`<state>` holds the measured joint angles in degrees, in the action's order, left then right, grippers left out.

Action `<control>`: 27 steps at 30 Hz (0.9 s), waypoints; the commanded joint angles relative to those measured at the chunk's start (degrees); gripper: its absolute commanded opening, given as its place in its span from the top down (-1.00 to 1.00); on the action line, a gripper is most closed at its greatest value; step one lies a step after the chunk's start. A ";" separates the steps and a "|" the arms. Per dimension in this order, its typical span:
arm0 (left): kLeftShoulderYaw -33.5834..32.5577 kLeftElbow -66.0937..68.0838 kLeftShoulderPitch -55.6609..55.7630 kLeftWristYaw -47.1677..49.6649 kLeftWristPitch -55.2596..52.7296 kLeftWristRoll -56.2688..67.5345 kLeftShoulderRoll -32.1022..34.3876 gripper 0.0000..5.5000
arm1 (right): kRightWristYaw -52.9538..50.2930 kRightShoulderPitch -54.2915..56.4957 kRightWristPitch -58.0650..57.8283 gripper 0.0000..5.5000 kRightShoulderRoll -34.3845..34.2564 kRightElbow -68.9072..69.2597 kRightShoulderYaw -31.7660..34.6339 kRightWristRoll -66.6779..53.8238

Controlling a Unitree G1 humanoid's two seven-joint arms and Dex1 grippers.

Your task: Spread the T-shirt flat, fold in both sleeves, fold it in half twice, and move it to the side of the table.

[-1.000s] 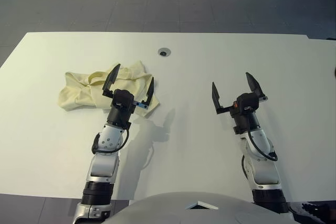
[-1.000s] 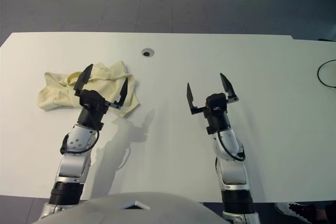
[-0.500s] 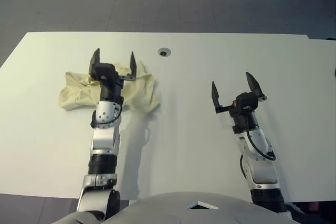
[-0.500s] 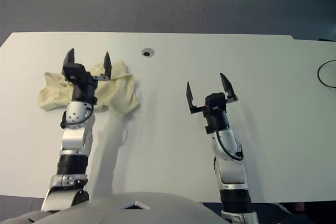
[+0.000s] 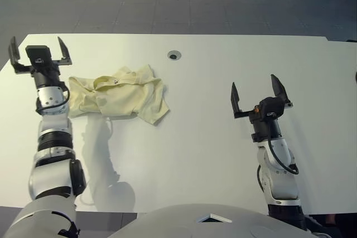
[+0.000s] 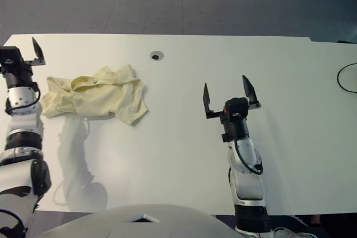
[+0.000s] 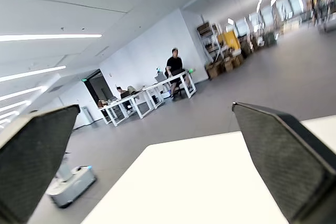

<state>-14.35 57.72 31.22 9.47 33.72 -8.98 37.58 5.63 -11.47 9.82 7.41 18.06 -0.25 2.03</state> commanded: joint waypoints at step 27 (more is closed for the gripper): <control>19.60 17.28 2.76 -7.12 -10.54 -11.46 -5.29 -0.96 | 1.22 4.23 -8.38 -0.95 2.75 10.87 6.82 -6.01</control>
<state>4.21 74.51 36.04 6.25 22.77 -20.52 35.82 6.55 -8.61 2.09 9.53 29.29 5.65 -3.47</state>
